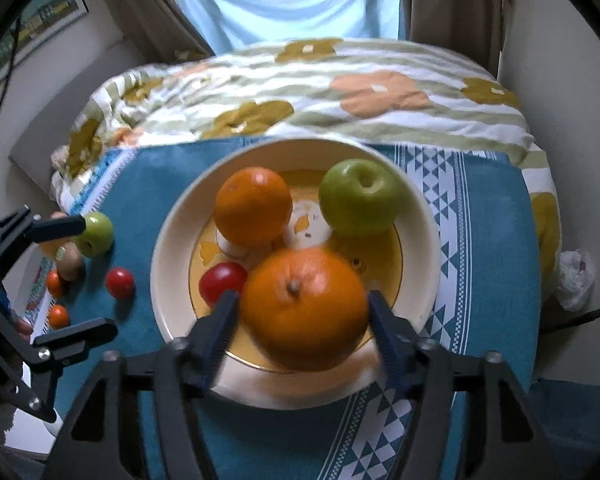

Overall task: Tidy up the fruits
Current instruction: 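Lower the orange into the bowl and open right gripper, then withdraw both grippers from the bowl toward the remaining fruit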

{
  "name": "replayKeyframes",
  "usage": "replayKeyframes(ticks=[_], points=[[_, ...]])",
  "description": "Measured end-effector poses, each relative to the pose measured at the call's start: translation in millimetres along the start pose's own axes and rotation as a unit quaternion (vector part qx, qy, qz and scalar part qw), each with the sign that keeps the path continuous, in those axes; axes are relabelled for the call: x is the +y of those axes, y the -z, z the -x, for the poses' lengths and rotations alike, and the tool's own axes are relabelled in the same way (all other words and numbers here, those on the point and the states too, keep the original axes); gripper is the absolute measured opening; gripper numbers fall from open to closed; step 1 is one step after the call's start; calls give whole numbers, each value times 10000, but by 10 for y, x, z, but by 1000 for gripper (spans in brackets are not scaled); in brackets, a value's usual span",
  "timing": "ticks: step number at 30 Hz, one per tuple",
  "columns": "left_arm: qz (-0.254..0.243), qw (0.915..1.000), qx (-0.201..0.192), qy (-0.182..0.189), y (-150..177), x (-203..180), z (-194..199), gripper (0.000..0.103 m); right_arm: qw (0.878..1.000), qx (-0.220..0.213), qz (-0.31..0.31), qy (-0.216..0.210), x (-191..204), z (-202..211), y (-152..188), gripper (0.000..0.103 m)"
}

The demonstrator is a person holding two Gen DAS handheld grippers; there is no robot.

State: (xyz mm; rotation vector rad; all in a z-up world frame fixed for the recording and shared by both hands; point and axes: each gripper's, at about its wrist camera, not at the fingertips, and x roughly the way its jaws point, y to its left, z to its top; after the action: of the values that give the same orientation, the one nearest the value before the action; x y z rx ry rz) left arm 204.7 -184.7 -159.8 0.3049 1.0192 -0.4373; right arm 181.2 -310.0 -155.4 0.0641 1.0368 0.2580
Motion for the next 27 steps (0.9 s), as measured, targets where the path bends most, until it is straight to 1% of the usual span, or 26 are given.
replayKeyframes(ticks=[2,6,10,15,21,27], points=[[17,10000,-6,-8,16,14,16,103,9999,-118,26,6,-6,44,-6,103],[36,10000,-27,-35,52,31,70,103,9998,-162,92,95,-16,80,5,103],[56,9999,-49,-78,73,49,124,103,9996,-115,153,212,-5,138,27,103],[113,9997,-144,-132,114,59,281,103,9990,-166,257,310,53,307,21,103],[228,9989,-247,-330,218,108,523,103,9976,-347,522,283,232,583,-22,103],[505,9973,-291,-457,436,327,813,103,9946,-438,862,377,535,764,-58,103]])
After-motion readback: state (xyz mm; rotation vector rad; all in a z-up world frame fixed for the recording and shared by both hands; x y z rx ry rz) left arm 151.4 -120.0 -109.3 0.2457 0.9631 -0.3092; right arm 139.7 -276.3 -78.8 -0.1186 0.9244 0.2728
